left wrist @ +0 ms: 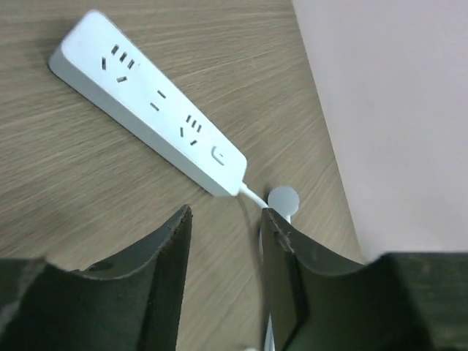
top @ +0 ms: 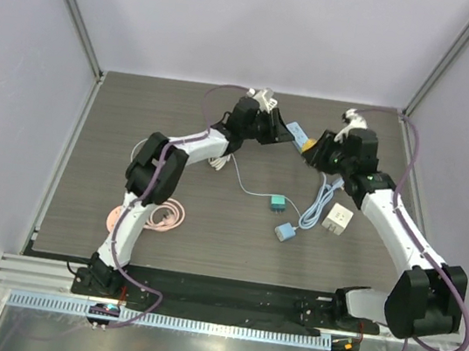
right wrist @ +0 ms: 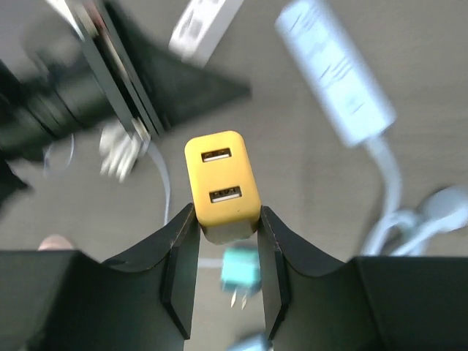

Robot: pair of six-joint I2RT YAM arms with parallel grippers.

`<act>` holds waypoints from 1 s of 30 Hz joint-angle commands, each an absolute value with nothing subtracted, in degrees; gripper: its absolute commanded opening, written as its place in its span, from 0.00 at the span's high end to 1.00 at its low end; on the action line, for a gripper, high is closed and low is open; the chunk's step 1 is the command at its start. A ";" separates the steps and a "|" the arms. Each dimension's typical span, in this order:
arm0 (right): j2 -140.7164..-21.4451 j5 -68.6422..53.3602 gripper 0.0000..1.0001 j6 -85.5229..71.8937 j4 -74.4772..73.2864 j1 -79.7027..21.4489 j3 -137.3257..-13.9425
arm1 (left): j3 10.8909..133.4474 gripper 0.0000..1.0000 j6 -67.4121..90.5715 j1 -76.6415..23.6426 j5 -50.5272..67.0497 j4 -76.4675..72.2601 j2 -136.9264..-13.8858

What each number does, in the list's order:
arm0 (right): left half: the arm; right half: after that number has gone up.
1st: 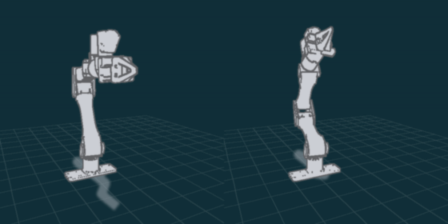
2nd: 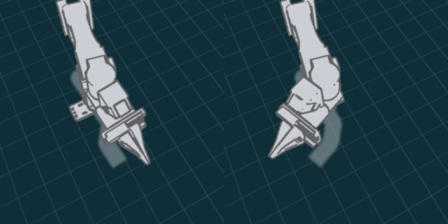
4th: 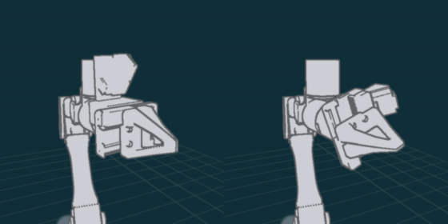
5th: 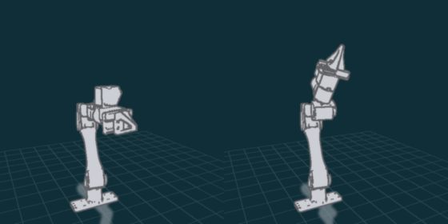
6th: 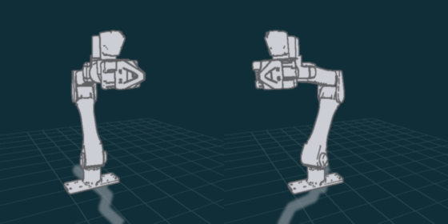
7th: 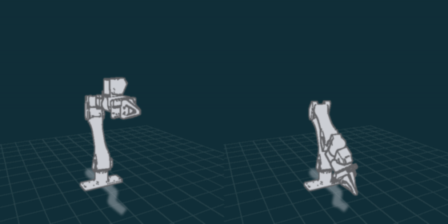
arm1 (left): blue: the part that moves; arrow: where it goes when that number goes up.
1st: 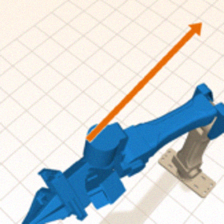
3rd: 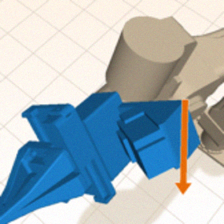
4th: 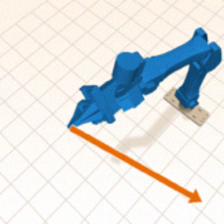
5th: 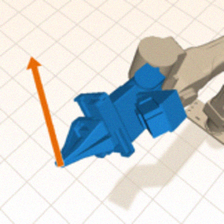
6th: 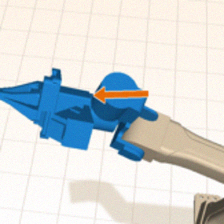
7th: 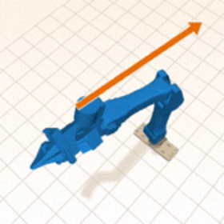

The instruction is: Pull the plug off the socket

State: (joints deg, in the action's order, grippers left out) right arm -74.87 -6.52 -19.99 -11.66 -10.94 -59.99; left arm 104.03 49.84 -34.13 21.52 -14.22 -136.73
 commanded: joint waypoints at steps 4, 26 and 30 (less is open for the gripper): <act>-73.48 -21.71 0.98 -23.99 -16.09 -20.73 -47.31 | 91.86 0.52 38.15 -31.38 19.77 -22.84 -119.72; -88.41 -27.16 0.66 -32.78 1.76 -30.50 -40.96 | 76.46 0.44 38.32 -25.93 20.48 -33.58 -112.85; -88.77 -25.85 0.56 -32.43 1.67 -30.50 -40.78 | 76.29 0.44 37.79 -25.93 20.57 -33.22 -112.50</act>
State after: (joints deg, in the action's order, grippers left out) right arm -89.14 -26.06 -31.97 -1.34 -30.22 -39.44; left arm 76.49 39.88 -26.02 20.58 -30.22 -116.07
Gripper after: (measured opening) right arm 0.425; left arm 0.562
